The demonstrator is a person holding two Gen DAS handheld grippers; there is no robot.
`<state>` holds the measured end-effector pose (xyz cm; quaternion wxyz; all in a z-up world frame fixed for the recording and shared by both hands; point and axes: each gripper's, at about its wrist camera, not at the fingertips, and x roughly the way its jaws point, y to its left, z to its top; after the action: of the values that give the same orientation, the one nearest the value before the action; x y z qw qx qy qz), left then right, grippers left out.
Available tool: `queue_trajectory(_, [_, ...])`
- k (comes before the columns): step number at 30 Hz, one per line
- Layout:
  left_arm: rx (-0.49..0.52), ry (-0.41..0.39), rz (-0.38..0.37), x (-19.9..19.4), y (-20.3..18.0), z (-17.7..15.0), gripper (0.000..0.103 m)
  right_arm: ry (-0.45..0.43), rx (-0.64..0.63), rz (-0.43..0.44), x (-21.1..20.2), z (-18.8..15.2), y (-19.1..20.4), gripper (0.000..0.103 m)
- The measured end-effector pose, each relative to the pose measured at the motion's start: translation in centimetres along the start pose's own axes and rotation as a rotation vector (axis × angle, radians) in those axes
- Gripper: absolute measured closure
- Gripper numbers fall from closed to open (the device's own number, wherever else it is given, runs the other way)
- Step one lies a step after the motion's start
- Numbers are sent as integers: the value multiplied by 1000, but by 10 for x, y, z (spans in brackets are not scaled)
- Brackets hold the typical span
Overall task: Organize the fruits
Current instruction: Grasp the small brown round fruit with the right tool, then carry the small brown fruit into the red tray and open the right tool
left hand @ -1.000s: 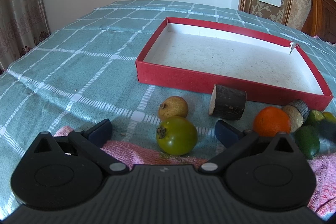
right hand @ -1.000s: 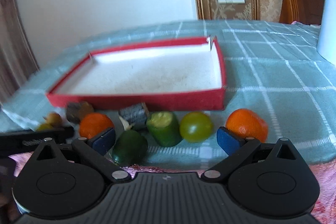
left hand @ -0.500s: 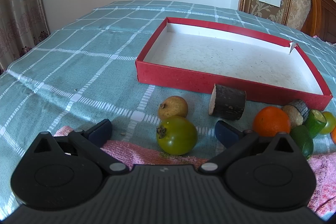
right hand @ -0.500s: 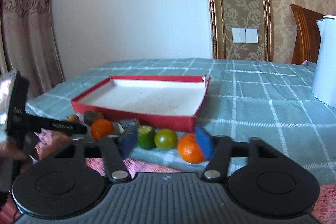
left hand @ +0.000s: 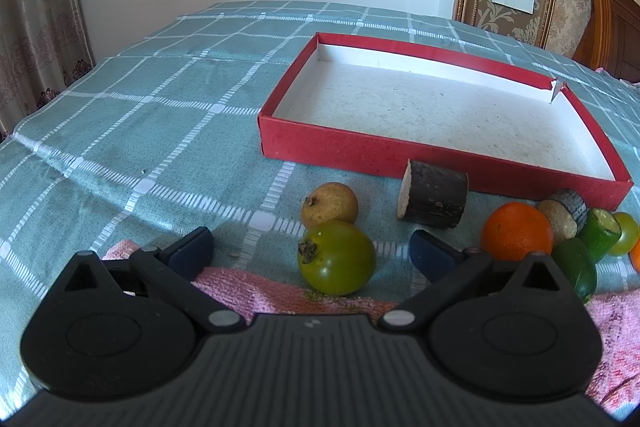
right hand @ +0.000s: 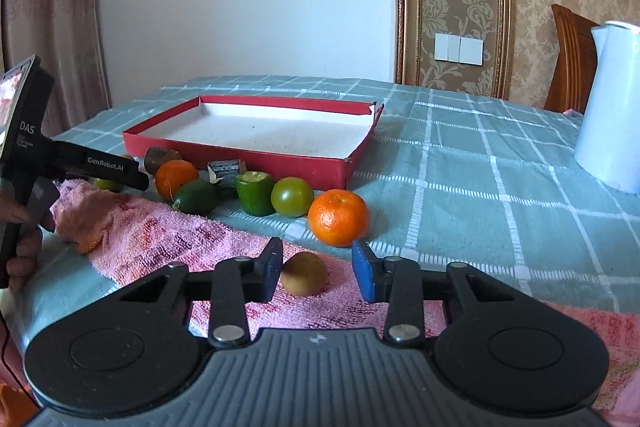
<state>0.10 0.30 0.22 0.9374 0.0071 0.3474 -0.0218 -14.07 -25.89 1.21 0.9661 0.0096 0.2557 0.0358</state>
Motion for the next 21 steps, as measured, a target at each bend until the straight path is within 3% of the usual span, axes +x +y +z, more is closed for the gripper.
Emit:
queue_trajectory(6, [0, 0, 1, 0, 0, 0, 0, 18, -38, 18, 5, -3, 9, 78])
queue_trajectory(15, [0, 0, 0, 0, 0, 0, 0, -31, -62, -14, -3, -5, 17, 79])
queue_trajectory(21, [-1, 0, 2, 0, 1, 0, 0, -118, -76, 10, -3, 39, 22, 78])
